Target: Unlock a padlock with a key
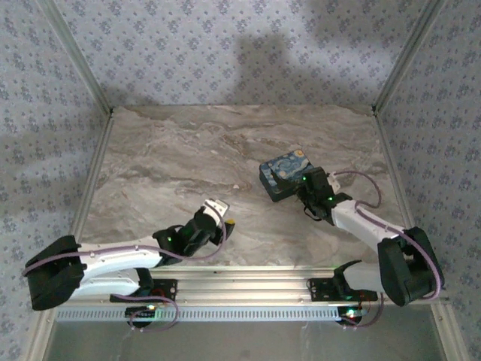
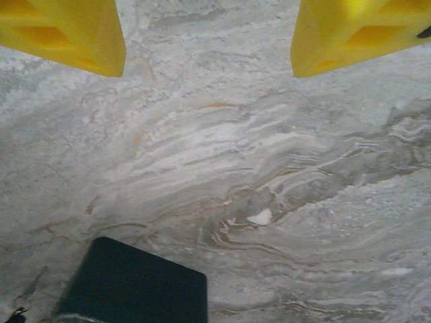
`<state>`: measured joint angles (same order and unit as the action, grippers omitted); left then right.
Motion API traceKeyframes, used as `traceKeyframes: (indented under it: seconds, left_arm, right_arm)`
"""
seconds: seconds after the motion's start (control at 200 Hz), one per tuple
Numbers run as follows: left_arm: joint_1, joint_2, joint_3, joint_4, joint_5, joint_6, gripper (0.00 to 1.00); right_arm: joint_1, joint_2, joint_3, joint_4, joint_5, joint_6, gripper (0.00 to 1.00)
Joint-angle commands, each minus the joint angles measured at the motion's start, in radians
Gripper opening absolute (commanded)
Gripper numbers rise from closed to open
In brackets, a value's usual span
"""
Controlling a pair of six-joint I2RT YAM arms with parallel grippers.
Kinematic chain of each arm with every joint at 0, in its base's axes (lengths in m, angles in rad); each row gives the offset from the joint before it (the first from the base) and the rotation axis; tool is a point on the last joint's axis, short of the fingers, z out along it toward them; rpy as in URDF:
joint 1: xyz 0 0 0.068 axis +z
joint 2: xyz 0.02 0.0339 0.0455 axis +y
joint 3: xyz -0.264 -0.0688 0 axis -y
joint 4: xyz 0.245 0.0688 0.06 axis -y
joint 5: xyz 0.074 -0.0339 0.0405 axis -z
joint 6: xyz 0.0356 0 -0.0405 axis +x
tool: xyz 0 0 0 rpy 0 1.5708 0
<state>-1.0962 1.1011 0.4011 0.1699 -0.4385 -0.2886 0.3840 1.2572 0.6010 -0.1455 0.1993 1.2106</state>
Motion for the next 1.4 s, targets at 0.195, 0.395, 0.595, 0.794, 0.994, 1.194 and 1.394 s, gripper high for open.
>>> traceKeyframes:
  seconds: [0.195,0.395,0.595,0.794,0.994,1.194,1.394]
  left_arm:
    - [0.067,-0.071,0.165,-0.263,0.069,-0.024,0.98]
    - [0.144,-0.059,0.287,-0.487,0.07,-0.109,0.98]
    - [0.235,-0.036,0.388,-0.688,0.068,-0.224,0.98]
    - [0.25,-0.08,0.399,-0.836,0.014,-0.326,0.98]
    - [0.266,-0.23,0.323,-0.903,0.024,-0.396,0.98]
    - [0.279,-0.37,0.299,-0.985,0.002,-0.395,0.98]
    - [0.288,-0.458,0.259,-1.018,0.012,-0.401,0.98]
  right_arm:
    - [-0.097,-0.144,0.023,-0.024,-0.004,-0.081,0.0]
    - [-0.094,-0.199,0.079,-0.078,-0.083,-0.187,0.0]
    - [0.052,-0.081,0.203,-0.137,-0.152,-0.318,0.0]
    - [0.275,0.2,0.42,-0.14,-0.172,-0.374,0.0]
    - [0.399,0.522,0.716,-0.149,-0.306,-0.427,0.0]
    - [0.429,0.812,0.959,-0.215,-0.407,-0.471,0.0]
    - [0.425,0.899,1.042,-0.257,-0.384,-0.493,0.05]
